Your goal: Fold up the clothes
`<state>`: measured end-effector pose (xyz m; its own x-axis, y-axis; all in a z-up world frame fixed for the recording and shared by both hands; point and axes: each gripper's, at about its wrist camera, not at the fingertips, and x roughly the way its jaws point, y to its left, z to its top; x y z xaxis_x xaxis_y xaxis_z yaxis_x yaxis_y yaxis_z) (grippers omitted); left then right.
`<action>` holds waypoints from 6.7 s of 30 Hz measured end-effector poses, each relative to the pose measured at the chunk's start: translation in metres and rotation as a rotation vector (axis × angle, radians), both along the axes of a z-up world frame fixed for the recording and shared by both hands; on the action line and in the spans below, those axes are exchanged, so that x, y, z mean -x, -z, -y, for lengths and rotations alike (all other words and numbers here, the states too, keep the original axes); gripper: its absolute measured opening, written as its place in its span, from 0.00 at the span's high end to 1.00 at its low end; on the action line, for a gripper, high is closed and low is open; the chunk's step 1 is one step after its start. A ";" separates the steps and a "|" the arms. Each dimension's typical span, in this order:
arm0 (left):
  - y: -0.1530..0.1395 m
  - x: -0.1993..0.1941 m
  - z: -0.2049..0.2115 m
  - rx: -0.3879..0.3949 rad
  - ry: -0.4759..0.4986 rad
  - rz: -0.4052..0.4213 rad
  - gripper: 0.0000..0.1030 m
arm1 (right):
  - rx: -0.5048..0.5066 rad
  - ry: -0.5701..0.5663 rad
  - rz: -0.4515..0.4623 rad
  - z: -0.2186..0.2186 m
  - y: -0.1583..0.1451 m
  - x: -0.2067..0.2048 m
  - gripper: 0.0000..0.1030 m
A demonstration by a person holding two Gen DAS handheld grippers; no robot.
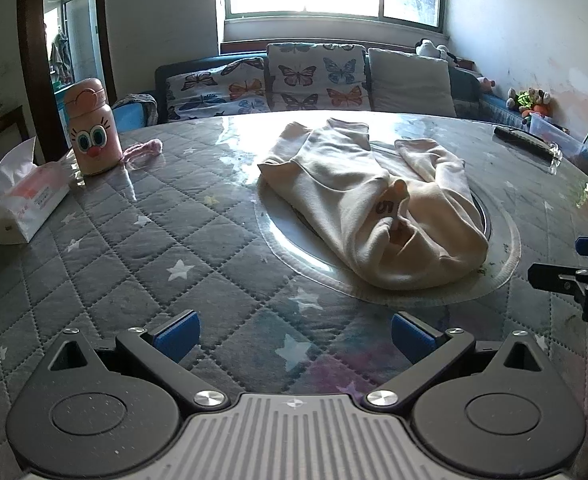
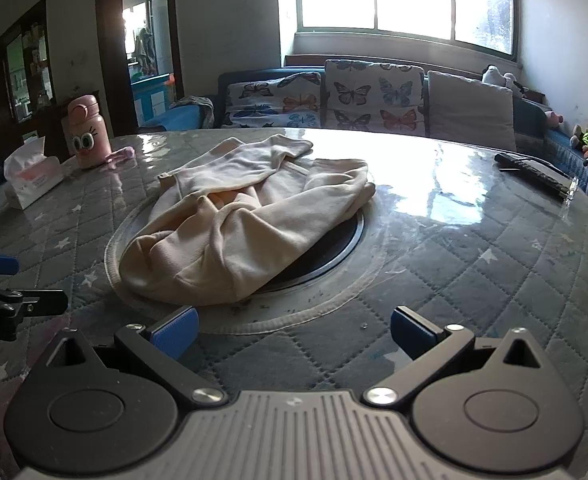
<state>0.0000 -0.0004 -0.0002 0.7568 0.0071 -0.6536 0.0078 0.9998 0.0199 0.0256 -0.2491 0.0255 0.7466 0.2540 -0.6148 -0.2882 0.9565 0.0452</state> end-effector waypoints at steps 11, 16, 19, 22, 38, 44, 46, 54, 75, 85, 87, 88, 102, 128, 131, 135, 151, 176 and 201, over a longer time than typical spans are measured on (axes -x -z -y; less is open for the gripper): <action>0.001 0.003 0.003 -0.001 -0.001 -0.014 0.00 | 0.016 -0.003 -0.010 -0.017 0.001 0.006 0.00; 0.002 0.001 0.006 -0.019 0.000 -0.021 0.00 | 0.022 -0.024 -0.022 -0.018 0.005 0.007 0.00; 0.002 0.000 0.006 -0.021 0.004 -0.023 0.00 | 0.024 -0.030 -0.031 -0.019 0.007 0.006 0.00; 0.003 0.000 0.007 -0.027 0.007 -0.026 0.00 | 0.027 -0.037 -0.036 -0.021 0.007 0.006 0.00; 0.006 -0.005 0.012 -0.058 0.012 -0.047 0.00 | 0.038 -0.066 -0.060 -0.023 0.009 0.002 0.00; 0.004 -0.009 0.013 -0.065 0.018 -0.047 0.00 | 0.042 -0.079 -0.065 -0.026 0.009 0.000 0.00; 0.004 -0.010 0.012 -0.066 0.018 -0.047 0.00 | 0.043 -0.082 -0.066 -0.027 0.009 0.000 0.00; 0.004 -0.015 0.014 -0.072 0.020 -0.048 0.00 | 0.047 -0.095 -0.069 -0.030 0.009 -0.003 0.00; 0.002 -0.027 0.011 -0.081 0.028 -0.050 0.00 | 0.046 -0.105 -0.085 -0.033 0.008 -0.015 0.00; -0.003 -0.037 0.009 -0.085 0.033 -0.043 0.00 | 0.038 -0.112 -0.090 -0.034 0.003 -0.026 0.00; -0.006 -0.040 0.008 -0.087 0.035 -0.037 0.00 | 0.035 -0.111 -0.089 -0.033 0.001 -0.029 0.00; -0.008 -0.041 0.008 -0.085 0.034 -0.033 0.00 | 0.031 -0.108 -0.088 -0.032 0.000 -0.032 0.00; -0.044 -0.084 0.029 -0.059 0.115 0.056 0.05 | -0.003 0.006 -0.090 -0.005 -0.018 -0.087 0.04; -0.005 -0.188 0.056 -0.051 0.280 -0.087 0.86 | -0.141 0.150 -0.203 0.026 0.016 -0.257 0.53; -0.008 -0.185 0.049 -0.040 0.270 -0.069 0.94 | -0.143 0.153 -0.204 0.024 0.021 -0.261 0.61; -0.018 -0.178 0.037 -0.029 0.230 -0.034 0.96 | -0.157 0.158 -0.210 0.024 0.021 -0.260 0.94; -0.059 -0.109 -0.049 0.086 0.021 0.049 0.98 | -0.178 0.234 -0.020 0.084 -0.048 -0.164 0.98; -0.041 -0.114 -0.022 0.043 0.158 -0.015 0.87 | -0.112 0.457 -0.104 0.166 -0.010 -0.073 0.65; -0.041 -0.156 -0.070 0.099 -0.007 0.060 0.99 | -0.144 0.498 -0.160 0.184 0.003 -0.078 0.60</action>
<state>0.1561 0.0700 0.0404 0.7947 -0.0500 -0.6049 0.0028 0.9969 -0.0788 0.1035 -0.4330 0.0224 0.6982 -0.0169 -0.7157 0.2200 0.9564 0.1920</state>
